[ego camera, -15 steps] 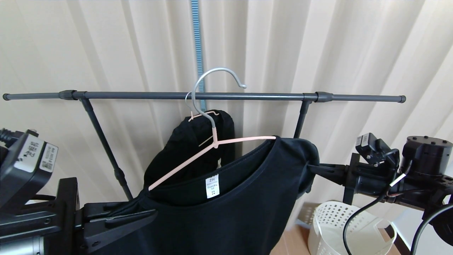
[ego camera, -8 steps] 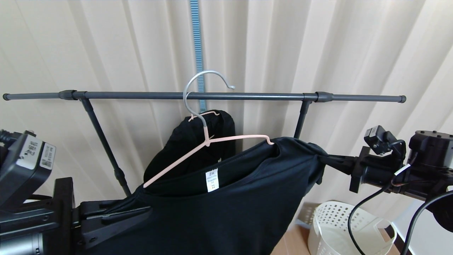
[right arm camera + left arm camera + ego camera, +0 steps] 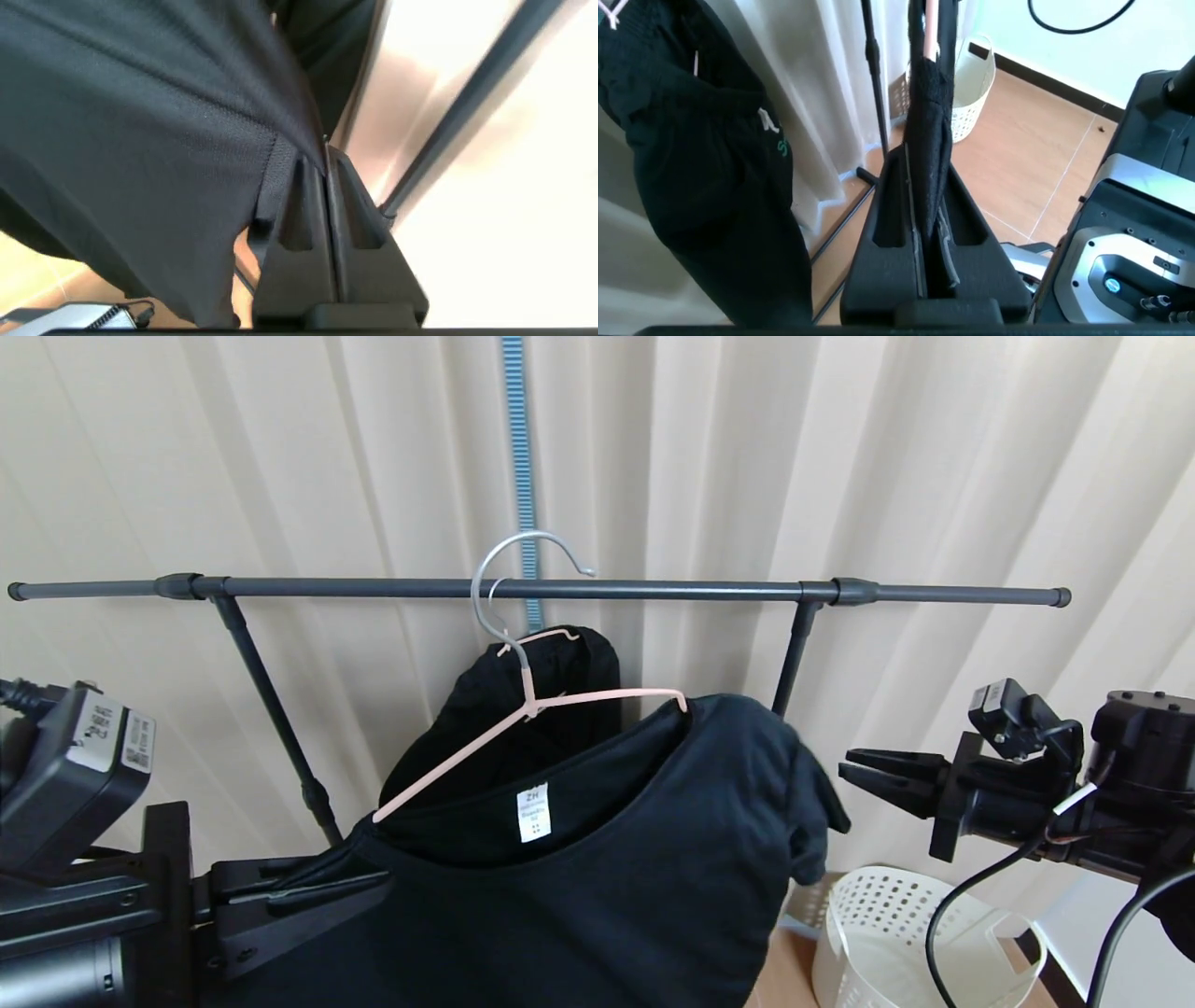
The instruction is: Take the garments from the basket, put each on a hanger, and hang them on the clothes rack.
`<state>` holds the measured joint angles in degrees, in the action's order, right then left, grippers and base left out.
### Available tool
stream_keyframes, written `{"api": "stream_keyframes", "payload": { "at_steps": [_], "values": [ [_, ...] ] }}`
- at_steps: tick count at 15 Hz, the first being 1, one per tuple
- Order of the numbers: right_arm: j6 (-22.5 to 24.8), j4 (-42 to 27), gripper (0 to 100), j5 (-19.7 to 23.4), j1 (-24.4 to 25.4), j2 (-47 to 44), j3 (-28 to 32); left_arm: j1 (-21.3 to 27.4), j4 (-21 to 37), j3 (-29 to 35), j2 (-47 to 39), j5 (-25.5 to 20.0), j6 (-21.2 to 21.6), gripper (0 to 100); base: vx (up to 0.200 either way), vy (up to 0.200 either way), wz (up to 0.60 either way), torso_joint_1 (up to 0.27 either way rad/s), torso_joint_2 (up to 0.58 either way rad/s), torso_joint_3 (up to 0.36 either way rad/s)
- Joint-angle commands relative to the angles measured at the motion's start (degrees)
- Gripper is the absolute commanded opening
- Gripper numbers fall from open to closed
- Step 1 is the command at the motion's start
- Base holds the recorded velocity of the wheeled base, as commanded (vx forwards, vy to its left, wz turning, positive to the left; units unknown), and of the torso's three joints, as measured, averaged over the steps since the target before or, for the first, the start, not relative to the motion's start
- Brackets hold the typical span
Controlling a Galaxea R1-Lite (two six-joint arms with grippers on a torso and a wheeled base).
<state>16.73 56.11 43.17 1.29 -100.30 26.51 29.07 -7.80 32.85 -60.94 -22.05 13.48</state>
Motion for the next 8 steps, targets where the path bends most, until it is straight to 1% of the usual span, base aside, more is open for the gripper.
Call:
{"api": "stream_keyframes", "payload": {
  "at_steps": [1,5,7,8],
  "values": [
    [-0.03,0.05,100,0.08,0.47,2.22,-0.24,-0.42,-0.02,0.11,-0.23,-0.01,-0.21,0,0.000,0.000,0.00,0.000,0.00,0.000],
    [-0.03,0.05,100,0.08,0.73,4.50,-0.59,-1.39,-0.02,0.11,0.03,0.08,-0.65,0,0.000,0.000,0.00,0.000,0.00,0.000],
    [-0.11,-0.21,100,-0.10,1.70,5.73,-0.59,-2.88,0.07,-0.16,0.21,0.08,-0.65,0,0.000,0.000,0.00,0.000,0.00,0.000],
    [-0.11,-0.39,100,-0.28,2.14,6.79,-0.59,-4.47,0.07,-0.25,0.03,0.17,-0.65,0,0.000,0.000,0.00,0.000,0.00,0.000]
  ]
}}
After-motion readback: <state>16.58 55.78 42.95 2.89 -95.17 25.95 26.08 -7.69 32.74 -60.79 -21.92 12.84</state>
